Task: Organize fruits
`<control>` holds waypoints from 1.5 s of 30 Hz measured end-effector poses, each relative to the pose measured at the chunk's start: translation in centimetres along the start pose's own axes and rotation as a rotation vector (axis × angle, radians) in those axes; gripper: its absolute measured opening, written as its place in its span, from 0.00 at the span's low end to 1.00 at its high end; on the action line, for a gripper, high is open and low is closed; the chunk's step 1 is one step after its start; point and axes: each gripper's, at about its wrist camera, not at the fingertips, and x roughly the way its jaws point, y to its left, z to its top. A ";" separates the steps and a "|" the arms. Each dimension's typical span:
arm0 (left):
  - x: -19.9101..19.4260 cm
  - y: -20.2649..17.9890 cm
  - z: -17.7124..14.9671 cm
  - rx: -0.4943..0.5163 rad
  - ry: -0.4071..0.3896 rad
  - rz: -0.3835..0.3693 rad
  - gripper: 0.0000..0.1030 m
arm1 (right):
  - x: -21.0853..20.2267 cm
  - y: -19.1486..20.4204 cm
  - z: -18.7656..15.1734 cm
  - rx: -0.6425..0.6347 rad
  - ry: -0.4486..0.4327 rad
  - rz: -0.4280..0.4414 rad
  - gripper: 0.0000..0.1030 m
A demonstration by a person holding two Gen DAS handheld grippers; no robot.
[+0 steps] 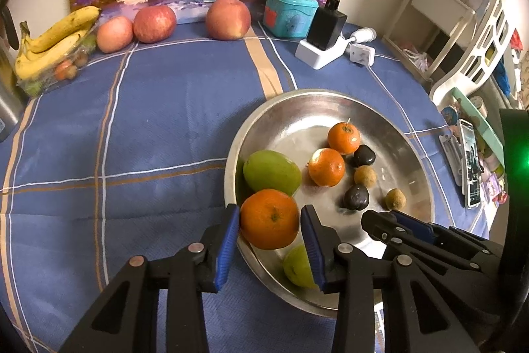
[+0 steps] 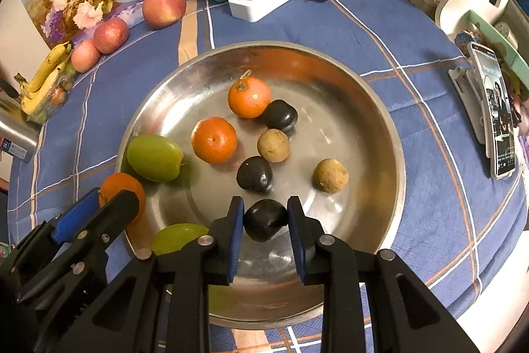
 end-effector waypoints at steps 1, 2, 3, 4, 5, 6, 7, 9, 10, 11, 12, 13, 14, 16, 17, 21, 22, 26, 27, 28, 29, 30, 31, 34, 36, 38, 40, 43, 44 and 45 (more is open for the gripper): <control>-0.1 0.0 0.0 -0.001 -0.002 -0.001 0.41 | 0.1 0.0 0.0 0.002 0.001 0.002 0.28; -0.2 0.0 0.0 -0.001 -0.006 0.000 0.42 | 0.1 -0.1 0.1 0.004 -0.001 0.003 0.29; -0.3 0.1 0.0 0.000 -0.010 0.000 0.44 | 0.1 -0.1 0.1 0.004 -0.003 0.002 0.31; -0.4 0.1 0.0 -0.002 -0.013 0.000 0.44 | 0.0 -0.1 0.2 0.006 -0.006 0.001 0.35; -0.4 0.2 0.0 -0.004 -0.014 0.000 0.45 | 0.0 -0.1 0.2 0.008 -0.009 0.001 0.36; -0.4 0.2 0.0 -0.006 -0.013 0.000 0.45 | 0.0 -0.1 0.2 0.011 -0.011 0.003 0.36; -0.4 0.3 0.0 -0.009 -0.012 0.001 0.45 | -0.1 -0.2 0.2 0.013 -0.013 0.004 0.36; -0.4 0.5 0.1 -0.017 -0.012 0.004 0.45 | -0.1 -0.2 0.3 0.018 -0.016 0.004 0.39; -0.4 0.5 0.1 -0.022 -0.013 0.005 0.45 | -0.1 -0.3 0.3 0.021 -0.018 0.004 0.43; -0.5 0.7 0.1 -0.030 -0.014 0.008 0.48 | -0.2 -0.3 0.3 0.023 -0.020 0.004 0.46; -0.6 1.0 0.1 -0.042 -0.013 0.017 0.54 | -0.2 -0.4 0.3 0.025 -0.023 0.002 0.50; -0.6 1.3 0.2 -0.053 -0.013 0.027 0.56 | -0.3 -0.4 0.3 0.026 -0.028 0.000 0.54; -0.7 1.6 0.2 -0.068 -0.013 0.035 0.59 | -0.4 -0.4 0.3 0.025 -0.032 -0.003 0.57; -0.8 2.7 0.2 -0.106 -0.007 0.068 0.63 | -0.5 -0.4 0.3 0.022 -0.039 -0.012 0.60; -0.8 3.2 0.2 -0.124 -0.003 0.086 0.70 | -0.5 -0.4 0.3 0.022 -0.041 -0.014 0.60; -0.4 6.0 -0.1 -0.228 0.026 0.143 0.83 | -0.5 -0.3 0.4 0.015 -0.041 -0.013 0.60; -0.3 6.5 -0.2 -0.247 0.035 0.158 0.84 | -0.5 -0.1 0.3 0.011 -0.040 -0.013 0.60; -0.1 7.9 -0.6 -0.271 0.051 0.227 0.98 | -0.6 0.5 0.3 -0.014 -0.051 -0.014 0.60; -0.1 8.0 -0.6 -0.270 0.049 0.238 0.99 | -0.7 0.7 0.2 -0.024 -0.056 -0.014 0.61; -0.2 8.2 -0.6 -0.266 0.045 0.254 0.99 | -0.7 0.9 0.2 -0.034 -0.060 -0.013 0.65; -0.3 8.3 -0.6 -0.262 0.043 0.264 1.00 | -0.8 1.1 0.2 -0.043 -0.062 -0.010 0.69; -0.4 8.4 -0.6 -0.259 0.041 0.273 1.00 | -0.8 1.3 0.1 -0.049 -0.064 -0.008 0.73; -0.5 8.5 -0.6 -0.254 0.039 0.286 1.00 | -0.7 1.4 0.1 -0.057 -0.064 -0.004 0.73; -0.5 8.7 -0.7 -0.223 0.031 0.346 1.00 | -0.7 1.7 0.1 -0.067 -0.066 -0.003 0.73; -0.6 8.6 -0.7 -0.193 0.030 0.384 1.00 | -0.6 1.9 0.0 -0.076 -0.071 -0.005 0.73; -0.4 8.7 -0.8 -0.180 0.032 0.404 1.00 | -0.7 2.0 0.0 -0.084 -0.081 -0.006 0.73; -0.5 9.0 -1.0 -0.184 0.030 0.408 1.00 | -0.8 2.2 -0.1 -0.094 -0.094 0.000 0.93; -1.0 9.3 -1.3 -0.190 0.002 0.396 1.00 | -0.9 2.6 -0.1 -0.116 -0.112 -0.006 0.98; -1.2 9.4 -1.4 -0.188 -0.012 0.393 1.00 | -0.9 2.7 0.0 -0.121 -0.118 -0.005 0.98; -1.5 9.5 -1.5 -0.183 -0.024 0.395 1.00 | -1.0 2.7 -0.1 -0.123 -0.124 0.000 0.98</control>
